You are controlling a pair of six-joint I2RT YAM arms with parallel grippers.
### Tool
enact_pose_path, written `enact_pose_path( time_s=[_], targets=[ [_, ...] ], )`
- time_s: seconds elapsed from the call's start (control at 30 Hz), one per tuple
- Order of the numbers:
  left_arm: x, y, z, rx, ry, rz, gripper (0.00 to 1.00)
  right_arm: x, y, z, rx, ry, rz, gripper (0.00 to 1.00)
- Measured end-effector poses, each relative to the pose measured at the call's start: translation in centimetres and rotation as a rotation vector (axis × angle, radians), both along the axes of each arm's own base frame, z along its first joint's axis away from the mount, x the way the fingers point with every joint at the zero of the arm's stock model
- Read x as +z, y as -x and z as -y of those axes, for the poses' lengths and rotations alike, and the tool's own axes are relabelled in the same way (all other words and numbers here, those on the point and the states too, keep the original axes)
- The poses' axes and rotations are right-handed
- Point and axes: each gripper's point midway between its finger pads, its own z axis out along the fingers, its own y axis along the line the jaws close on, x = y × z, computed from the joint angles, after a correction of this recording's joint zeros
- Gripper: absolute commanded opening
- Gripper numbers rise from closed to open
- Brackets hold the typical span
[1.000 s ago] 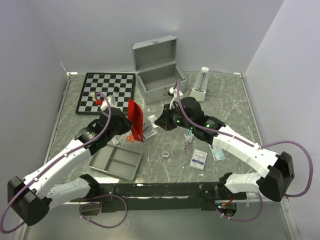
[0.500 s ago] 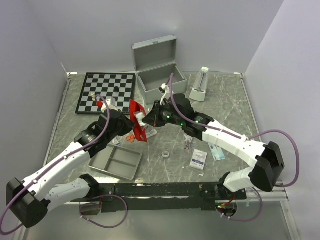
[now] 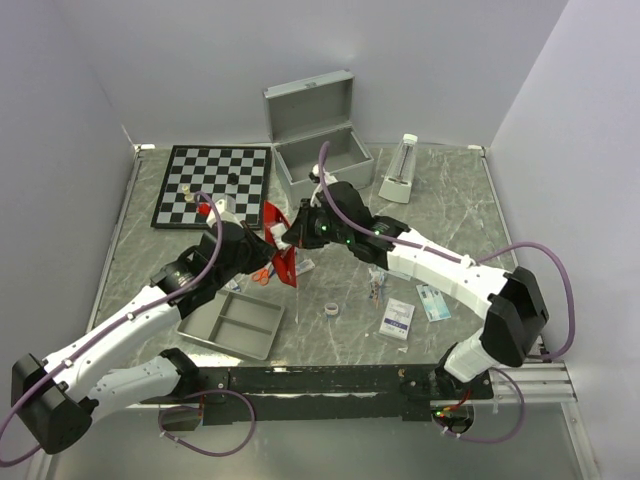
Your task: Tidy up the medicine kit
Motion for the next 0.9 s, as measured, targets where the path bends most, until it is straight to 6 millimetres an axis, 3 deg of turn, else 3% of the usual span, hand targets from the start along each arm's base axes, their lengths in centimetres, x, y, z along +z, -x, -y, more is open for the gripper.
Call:
enact_pose_path(
  time_s=[0.37, 0.63, 0.9],
  targets=[
    [-0.2, 0.3, 0.3, 0.005, 0.002, -0.004, 0.01, -1.9, -1.6, 0.3, -0.075, 0.108, -0.044, 0.0],
    [-0.8, 0.5, 0.3, -0.01, -0.018, 0.002, 0.01, -3.8, -1.5, 0.3, -0.054, 0.17, -0.075, 0.0],
    [-1.5, 1.0, 0.0, -0.034, -0.025, 0.041, 0.01, -4.1, -1.0, -0.2, -0.018, 0.206, -0.075, 0.0]
  ],
)
